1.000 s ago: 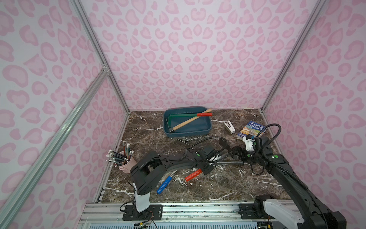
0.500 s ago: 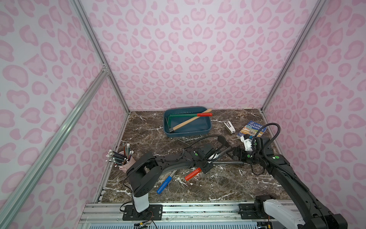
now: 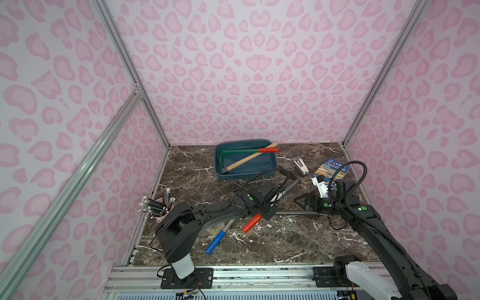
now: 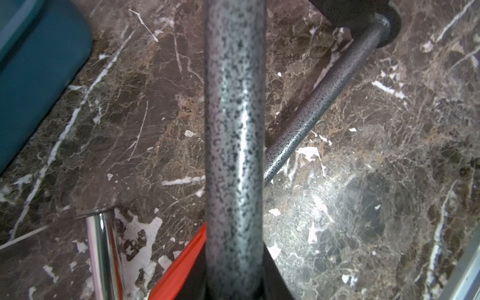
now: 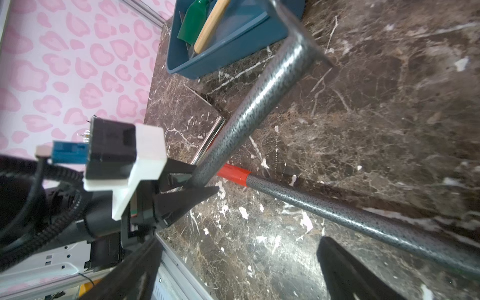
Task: Put the small hoe into the storage box
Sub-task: Pick up the hoe from the center of the board.
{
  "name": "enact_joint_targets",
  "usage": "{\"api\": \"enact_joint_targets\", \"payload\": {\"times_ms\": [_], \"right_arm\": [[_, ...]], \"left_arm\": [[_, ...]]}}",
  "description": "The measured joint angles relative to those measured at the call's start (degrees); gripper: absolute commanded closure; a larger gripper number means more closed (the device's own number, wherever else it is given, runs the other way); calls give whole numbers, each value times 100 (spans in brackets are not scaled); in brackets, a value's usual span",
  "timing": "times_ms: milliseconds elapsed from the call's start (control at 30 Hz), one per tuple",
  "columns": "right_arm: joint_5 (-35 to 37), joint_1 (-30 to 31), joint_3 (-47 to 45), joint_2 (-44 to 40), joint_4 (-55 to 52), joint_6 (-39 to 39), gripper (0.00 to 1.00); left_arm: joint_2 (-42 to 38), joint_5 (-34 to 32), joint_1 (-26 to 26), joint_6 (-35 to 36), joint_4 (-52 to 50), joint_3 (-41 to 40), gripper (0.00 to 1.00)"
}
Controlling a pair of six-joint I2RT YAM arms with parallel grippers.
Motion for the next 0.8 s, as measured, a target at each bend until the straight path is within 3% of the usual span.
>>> {"api": "enact_joint_targets", "payload": {"times_ms": [800], "right_arm": [[114, 1311, 173, 127, 688, 219, 2]], "left_arm": [[-339, -48, 487, -1292, 151, 278, 96]]}}
